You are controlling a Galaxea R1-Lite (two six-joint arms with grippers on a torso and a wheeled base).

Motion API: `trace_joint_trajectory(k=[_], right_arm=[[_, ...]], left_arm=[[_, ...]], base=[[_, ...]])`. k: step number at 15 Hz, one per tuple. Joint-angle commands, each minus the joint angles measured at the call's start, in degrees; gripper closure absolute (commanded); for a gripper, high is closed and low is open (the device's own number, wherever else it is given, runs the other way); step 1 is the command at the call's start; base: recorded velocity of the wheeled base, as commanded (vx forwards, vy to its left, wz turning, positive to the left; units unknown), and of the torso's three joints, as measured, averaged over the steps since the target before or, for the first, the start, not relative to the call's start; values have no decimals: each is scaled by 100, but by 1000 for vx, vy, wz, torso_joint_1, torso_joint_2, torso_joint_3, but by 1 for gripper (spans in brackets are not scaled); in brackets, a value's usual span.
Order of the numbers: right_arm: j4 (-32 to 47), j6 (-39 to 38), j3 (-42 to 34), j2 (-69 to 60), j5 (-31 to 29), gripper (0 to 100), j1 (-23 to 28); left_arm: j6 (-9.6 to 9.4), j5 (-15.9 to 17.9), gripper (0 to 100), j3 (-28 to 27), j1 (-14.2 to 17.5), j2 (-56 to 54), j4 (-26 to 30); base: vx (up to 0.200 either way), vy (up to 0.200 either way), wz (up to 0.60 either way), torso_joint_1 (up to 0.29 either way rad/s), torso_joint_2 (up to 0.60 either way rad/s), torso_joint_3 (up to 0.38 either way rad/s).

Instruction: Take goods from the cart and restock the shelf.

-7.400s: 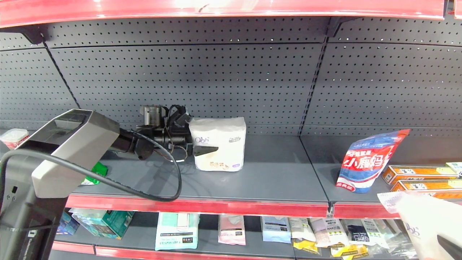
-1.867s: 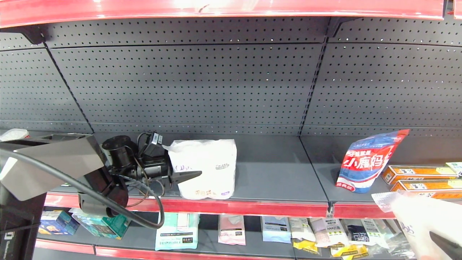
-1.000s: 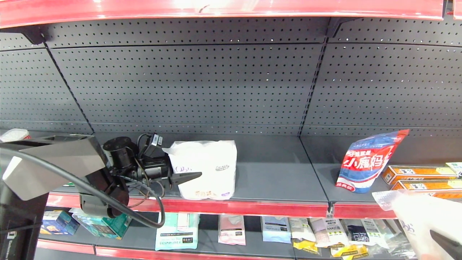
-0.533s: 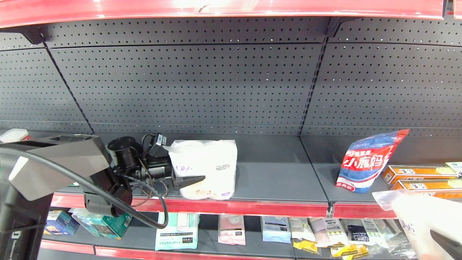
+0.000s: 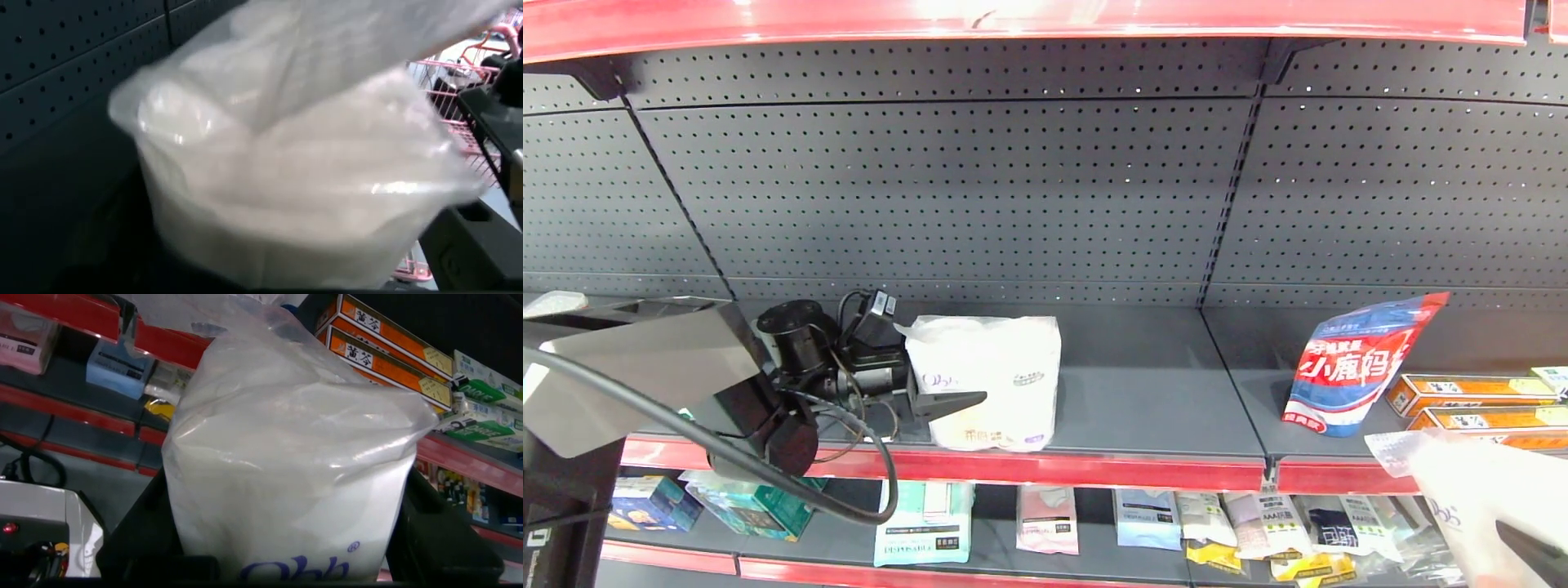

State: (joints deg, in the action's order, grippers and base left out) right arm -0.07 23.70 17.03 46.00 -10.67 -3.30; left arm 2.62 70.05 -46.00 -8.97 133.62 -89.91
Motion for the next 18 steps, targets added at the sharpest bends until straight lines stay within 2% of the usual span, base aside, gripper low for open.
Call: trace_joint_trajectory(k=[1,4,8,9,10,12,13,18], right_arm=[[-1,3,-16,-3,3,100,-4],[-10,3,-16,-3,3,100,-4],[-1,-6,-77,-20,12,100,-4],[-1,-6,-112,-38,12,100,-4],[-10,-6,-130,-38,12,100,-4],[-10,-6,-147,-3,21,100,-4],[-10,-6,-139,6,21,100,-4],[-10,-14,-77,6,30,100,-4]], left_arm=[[230,0,0,-32,1,-381,-9],[494,0,0,-191,1,-583,-9],[1109,-9,0,-234,1,-1075,-9],[1232,-9,0,-322,1,-1163,-9],[1276,-9,0,-410,1,-1180,-9],[1619,-35,0,-850,18,-1260,-9],[1698,-53,0,-1008,27,-1268,-9],[1733,-264,0,-1386,36,-1268,-9]], base=[[0,0,0,0,0,0],[0,0,0,0,0,0],[0,0,0,0,0,0],[0,0,0,0,0,0],[0,0,0,0,0,0],[0,0,0,0,0,0],[0,0,0,0,0,0],[0,0,0,0,0,0]])
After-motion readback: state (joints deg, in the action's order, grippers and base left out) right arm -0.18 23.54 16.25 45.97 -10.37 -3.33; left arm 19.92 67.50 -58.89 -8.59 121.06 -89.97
